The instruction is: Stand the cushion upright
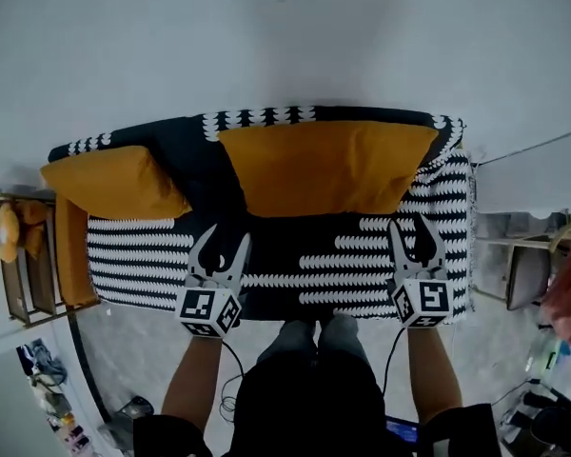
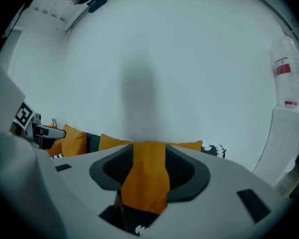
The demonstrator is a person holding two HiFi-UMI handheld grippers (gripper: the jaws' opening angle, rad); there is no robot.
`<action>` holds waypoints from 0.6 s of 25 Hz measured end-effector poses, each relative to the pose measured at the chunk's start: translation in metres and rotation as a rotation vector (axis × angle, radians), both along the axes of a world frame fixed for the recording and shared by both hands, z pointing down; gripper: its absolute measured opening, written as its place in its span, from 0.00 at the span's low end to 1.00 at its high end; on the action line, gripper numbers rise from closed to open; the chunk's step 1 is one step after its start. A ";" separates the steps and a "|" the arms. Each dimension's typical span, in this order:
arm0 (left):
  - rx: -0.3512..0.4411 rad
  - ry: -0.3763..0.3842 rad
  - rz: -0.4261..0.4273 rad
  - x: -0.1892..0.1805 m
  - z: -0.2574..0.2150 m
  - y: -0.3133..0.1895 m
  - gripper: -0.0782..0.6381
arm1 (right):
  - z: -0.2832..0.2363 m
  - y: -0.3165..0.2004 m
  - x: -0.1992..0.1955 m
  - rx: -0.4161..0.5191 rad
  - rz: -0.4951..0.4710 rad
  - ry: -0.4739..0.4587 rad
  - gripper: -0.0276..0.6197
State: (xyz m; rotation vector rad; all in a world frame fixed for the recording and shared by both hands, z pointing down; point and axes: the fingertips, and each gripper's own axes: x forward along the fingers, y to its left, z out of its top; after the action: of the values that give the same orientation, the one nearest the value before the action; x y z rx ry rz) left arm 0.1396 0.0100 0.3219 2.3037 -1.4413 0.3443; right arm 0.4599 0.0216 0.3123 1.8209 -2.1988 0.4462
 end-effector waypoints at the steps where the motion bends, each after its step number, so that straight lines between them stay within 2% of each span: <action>1: 0.005 -0.001 0.007 0.001 -0.010 0.008 0.42 | -0.013 0.006 -0.003 0.014 -0.007 -0.002 0.37; 6: 0.051 0.017 0.005 0.014 -0.060 0.037 0.37 | -0.066 0.030 -0.004 0.084 -0.042 -0.048 0.33; 10: 0.118 0.025 0.003 0.037 -0.103 0.057 0.32 | -0.100 0.050 0.007 0.130 -0.071 -0.098 0.29; 15: 0.197 0.015 -0.026 0.061 -0.144 0.082 0.30 | -0.137 0.075 0.022 0.193 -0.132 -0.108 0.23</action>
State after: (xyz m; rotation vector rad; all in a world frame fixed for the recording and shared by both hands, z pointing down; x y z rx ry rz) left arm 0.2003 0.0917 0.1783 2.4326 -1.5579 0.1839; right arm 0.4814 0.0971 0.1755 1.7657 -2.4951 0.3226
